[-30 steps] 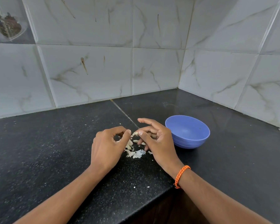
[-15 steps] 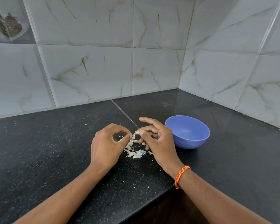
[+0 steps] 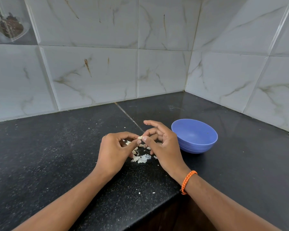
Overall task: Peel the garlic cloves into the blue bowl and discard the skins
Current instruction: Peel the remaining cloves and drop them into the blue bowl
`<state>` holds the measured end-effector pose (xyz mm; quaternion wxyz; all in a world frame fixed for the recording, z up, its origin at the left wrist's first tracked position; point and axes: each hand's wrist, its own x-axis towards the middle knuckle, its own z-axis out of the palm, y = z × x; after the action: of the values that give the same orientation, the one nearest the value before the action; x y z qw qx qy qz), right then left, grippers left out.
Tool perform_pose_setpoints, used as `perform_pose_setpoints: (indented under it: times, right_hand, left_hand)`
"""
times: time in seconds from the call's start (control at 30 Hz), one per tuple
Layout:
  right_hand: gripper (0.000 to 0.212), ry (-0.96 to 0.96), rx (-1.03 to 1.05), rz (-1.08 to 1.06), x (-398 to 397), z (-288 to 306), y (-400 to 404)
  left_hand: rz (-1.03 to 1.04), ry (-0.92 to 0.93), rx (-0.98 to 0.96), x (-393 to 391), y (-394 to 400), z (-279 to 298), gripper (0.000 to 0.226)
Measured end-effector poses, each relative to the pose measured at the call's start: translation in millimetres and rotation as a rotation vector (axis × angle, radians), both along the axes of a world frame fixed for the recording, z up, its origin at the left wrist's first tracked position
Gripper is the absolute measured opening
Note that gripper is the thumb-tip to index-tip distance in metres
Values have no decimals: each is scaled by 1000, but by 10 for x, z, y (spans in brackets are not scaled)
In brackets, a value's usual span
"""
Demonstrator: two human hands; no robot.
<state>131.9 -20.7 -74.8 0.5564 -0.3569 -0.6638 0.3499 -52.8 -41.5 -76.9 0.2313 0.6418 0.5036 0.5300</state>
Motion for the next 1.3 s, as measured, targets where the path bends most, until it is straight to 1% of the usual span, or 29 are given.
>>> perform_pose_setpoints:
  times: [0.1, 0.33, 0.47, 0.87, 1.17, 1.3]
  right_hand:
    - [43, -43, 30, -36, -8, -22, 14]
    - [45, -181, 182, -89, -34, -33, -15]
    - [45, -160, 186, -74, -39, -30, -18]
    - [45, -30, 88, -6, -32, -7, -37]
    - [51, 14, 26, 95, -28, 11, -26]
    - [52, -16, 33, 103, -29, 7, -29]
  left_hand:
    - [13, 14, 5, 15, -23, 17, 3]
    - [38, 26, 30, -3, -9, 12, 5]
    - [28, 17, 39, 0, -13, 21, 4]
    - [31, 34, 65, 4, -46, 56, 8]
    - [64, 75, 63, 5, -43, 47, 13]
    - [84, 83, 39, 22, -65, 67, 14]
